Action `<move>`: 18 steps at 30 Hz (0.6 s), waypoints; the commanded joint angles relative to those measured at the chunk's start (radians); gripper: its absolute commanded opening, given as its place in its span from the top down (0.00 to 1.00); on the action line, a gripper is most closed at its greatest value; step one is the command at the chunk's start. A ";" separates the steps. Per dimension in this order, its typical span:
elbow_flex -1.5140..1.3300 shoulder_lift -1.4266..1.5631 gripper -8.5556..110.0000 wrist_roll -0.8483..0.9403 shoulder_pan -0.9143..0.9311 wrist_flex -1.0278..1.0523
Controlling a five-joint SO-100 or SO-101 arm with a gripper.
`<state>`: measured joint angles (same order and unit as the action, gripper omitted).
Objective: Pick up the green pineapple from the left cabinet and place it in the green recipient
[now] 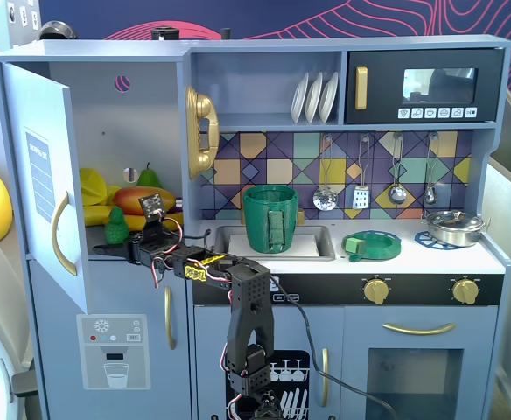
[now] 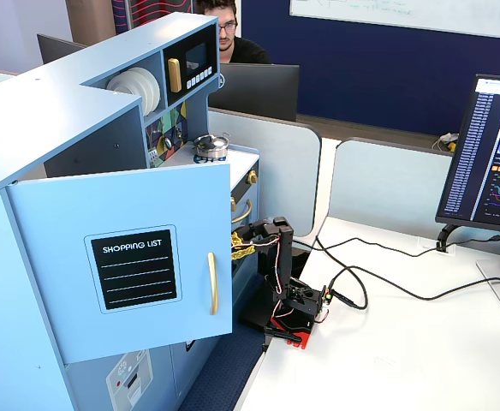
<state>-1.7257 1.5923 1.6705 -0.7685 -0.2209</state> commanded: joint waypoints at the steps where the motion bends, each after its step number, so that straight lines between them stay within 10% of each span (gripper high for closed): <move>1: 0.172 -0.051 0.57 0.009 0.015 -0.015; 9: 0.311 -0.160 0.60 0.005 0.015 0.008; 18: 0.316 -0.169 0.93 0.060 -0.002 0.057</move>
<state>-1.4849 1.4113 1.7089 -0.7670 -0.1856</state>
